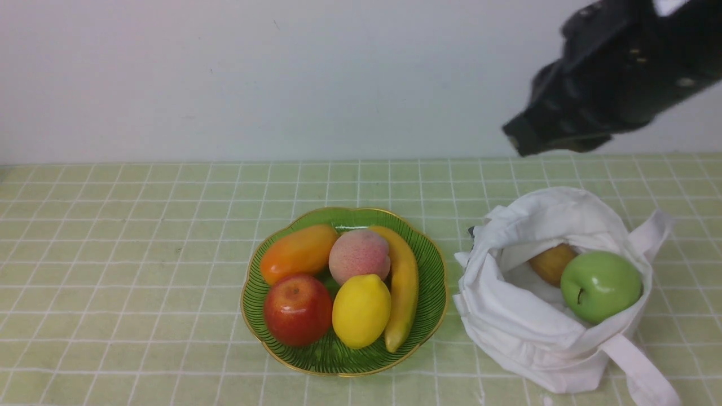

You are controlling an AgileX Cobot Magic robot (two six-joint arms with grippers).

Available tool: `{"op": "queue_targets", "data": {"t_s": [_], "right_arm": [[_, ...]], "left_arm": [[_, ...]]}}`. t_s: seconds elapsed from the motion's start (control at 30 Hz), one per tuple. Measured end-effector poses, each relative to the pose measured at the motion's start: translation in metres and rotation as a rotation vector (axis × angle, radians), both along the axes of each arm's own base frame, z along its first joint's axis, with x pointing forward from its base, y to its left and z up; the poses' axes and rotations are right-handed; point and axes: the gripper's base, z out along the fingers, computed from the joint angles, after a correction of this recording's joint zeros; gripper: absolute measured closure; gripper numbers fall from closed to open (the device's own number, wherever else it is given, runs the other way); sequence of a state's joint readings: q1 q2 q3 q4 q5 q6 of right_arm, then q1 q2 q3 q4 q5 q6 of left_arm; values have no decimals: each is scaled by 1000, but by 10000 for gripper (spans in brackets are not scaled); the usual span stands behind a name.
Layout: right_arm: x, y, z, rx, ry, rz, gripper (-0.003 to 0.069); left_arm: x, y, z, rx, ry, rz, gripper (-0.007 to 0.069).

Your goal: Take the fruit out of the bag on the green coffee tablecloth and place them on the plate.

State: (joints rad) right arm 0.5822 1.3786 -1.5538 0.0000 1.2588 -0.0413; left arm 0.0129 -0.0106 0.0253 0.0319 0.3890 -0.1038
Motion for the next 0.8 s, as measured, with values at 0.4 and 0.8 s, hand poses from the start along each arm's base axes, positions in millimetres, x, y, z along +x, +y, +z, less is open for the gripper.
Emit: {"op": "queue_targets", "data": {"t_s": [0.4, 0.8], "right_arm": [[-130, -86, -15, 96, -148, -7, 673], [-124, -81, -98, 296, -475, 15, 673]], "left_arm": [[0, 0, 0, 0, 0, 0, 632], [0, 0, 0, 0, 0, 0, 632]]}}
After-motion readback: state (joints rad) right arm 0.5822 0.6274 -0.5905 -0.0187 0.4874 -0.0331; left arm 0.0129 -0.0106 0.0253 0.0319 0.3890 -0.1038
